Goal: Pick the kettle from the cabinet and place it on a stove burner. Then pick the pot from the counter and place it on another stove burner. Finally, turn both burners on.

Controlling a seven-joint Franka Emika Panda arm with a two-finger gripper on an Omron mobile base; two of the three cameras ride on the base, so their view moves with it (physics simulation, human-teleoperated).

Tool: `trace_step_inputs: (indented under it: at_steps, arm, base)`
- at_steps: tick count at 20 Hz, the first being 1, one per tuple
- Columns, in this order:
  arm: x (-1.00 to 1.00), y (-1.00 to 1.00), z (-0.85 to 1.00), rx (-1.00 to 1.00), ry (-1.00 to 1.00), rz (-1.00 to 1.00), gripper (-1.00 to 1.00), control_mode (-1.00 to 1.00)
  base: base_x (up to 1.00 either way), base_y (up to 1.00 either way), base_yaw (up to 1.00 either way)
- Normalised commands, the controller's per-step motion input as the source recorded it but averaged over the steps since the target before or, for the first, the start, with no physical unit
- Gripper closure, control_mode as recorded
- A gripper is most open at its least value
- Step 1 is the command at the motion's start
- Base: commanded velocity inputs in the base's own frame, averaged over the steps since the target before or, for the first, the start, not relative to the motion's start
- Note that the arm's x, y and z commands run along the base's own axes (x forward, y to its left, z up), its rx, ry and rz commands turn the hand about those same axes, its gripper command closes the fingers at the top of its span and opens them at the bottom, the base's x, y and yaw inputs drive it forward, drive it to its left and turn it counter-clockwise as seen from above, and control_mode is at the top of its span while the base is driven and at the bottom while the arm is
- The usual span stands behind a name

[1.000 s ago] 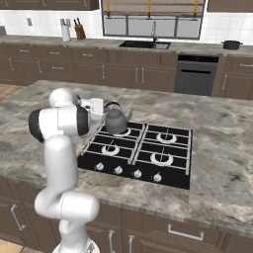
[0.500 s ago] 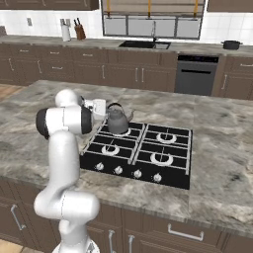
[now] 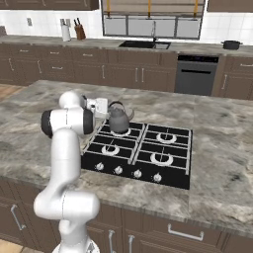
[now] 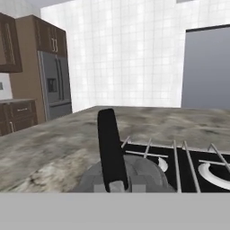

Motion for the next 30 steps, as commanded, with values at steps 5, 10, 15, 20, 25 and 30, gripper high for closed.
trace_step_inputs:
  at_steps: [5,10,15,20,25,30]
  arm:
    - [0.26,0.0,-0.17,0.0,0.0,-0.01,1.0,-1.0]
    - [-0.02,0.0,-0.23,0.01,-0.03,0.0,-1.0,-1.0]
    - [-0.08,-0.01,-0.19,0.05,-0.07,-0.02,-1.0,-1.0]
    - [-0.11,0.0,-0.22,0.05,-0.06,-0.02,-1.0,-1.0]
    - [-0.05,0.0,-0.18,0.02,-0.07,-0.03,-1.0,-1.0]
    - [0.0,0.0,-0.08,0.0,-0.08,-0.03,-1.0,-1.0]
  base:
    - [0.0,0.0,0.0]
    - [0.0,0.0,0.0]
    - [0.0,0.0,0.0]
    - [0.0,0.0,0.0]
    - [0.0,0.0,0.0]
    - [0.0,0.0,0.0]
